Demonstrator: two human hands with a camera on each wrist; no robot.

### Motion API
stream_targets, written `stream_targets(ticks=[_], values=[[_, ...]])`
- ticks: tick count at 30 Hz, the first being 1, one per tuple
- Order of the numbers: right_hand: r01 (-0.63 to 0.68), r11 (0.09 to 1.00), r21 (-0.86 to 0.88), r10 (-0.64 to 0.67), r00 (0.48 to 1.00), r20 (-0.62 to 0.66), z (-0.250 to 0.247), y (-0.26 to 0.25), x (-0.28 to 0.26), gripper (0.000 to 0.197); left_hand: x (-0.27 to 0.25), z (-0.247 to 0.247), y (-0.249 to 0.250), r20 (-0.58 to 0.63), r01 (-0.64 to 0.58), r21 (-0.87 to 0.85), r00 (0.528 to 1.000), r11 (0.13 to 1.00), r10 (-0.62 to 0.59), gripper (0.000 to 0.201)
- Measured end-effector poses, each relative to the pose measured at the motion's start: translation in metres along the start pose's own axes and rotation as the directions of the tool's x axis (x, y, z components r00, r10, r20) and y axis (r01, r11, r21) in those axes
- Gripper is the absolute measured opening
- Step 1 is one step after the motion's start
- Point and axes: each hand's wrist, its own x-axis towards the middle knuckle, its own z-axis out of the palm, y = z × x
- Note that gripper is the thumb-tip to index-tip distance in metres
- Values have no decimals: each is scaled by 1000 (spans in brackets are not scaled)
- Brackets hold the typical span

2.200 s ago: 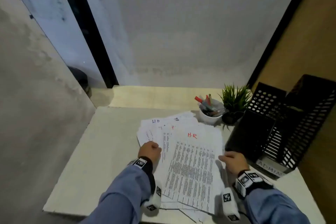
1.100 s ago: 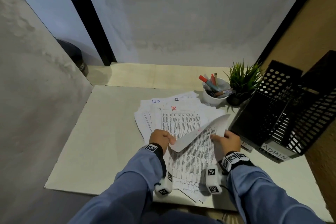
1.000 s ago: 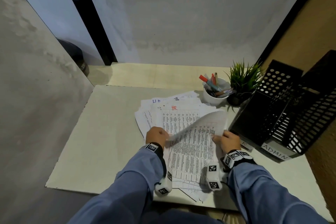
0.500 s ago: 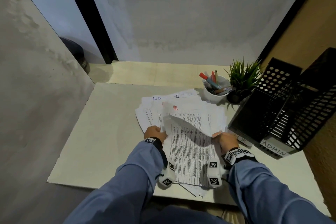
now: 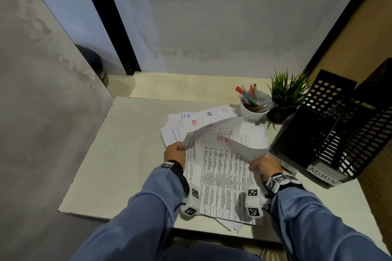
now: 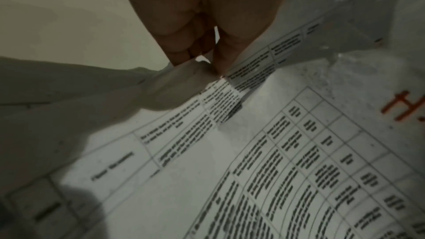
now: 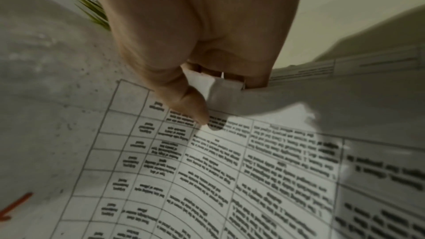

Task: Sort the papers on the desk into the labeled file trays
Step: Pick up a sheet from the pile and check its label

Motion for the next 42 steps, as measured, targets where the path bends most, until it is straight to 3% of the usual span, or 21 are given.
stream_targets(ticks=[3,6,9,11,14,15,16,17,19,21,25,28,30,34,36,40,42], values=[[9,984,179,6,997,-81,1,3,2,19,1,1,-4,35,-8,-103,999,995,12,33],[25,904,427,10,997,-80,6,6,4,21,-11,1,2,122,1,-188,992,982,22,42],[38,821,570,-8,998,-55,4,4,0,35,-22,4,10,261,213,-337,957,917,-126,31],[-16,825,564,55,997,-53,13,-3,2,32,-27,5,15,344,280,-341,925,897,-158,21],[-176,950,258,218,965,-144,19,-14,-15,8,-27,9,15,317,207,-262,941,943,-118,24],[-179,959,220,209,970,-121,17,-13,-11,15,-27,9,16,309,232,-276,940,933,-143,21],[-101,957,272,115,993,-33,13,-11,-5,19,-31,7,21,330,258,-339,933,905,-143,19],[-30,955,295,41,999,-30,6,-11,-5,22,-34,6,25,358,268,-401,926,876,-119,18],[52,923,382,-33,998,-55,-9,-15,-19,22,-42,3,37,435,276,-445,898,852,-63,43],[141,868,476,-118,990,-79,-11,-28,-27,26,-58,-2,58,450,125,-370,891,921,59,67],[450,764,462,-380,893,-242,-25,-60,-55,27,-69,0,82,223,-269,-328,909,905,351,28],[588,659,468,-487,808,-330,-34,-70,-74,25,-69,4,87,98,-311,-375,923,873,371,17],[602,662,447,-508,799,-323,-30,-67,-82,29,-69,7,81,120,-303,-351,924,886,363,16],[433,807,401,-365,900,-237,-13,-39,-73,23,-63,15,53,269,-239,-107,927,965,260,20],[409,821,399,-340,911,-235,-17,-33,-68,19,-57,17,59,358,-277,21,899,960,252,28],[464,751,469,-310,876,-370,-52,-27,-61,15,-64,22,127,451,-458,66,806,887,383,29],[478,844,244,-335,824,-457,-71,-15,-52,5,-77,28,170,432,-581,66,750,812,501,34]])
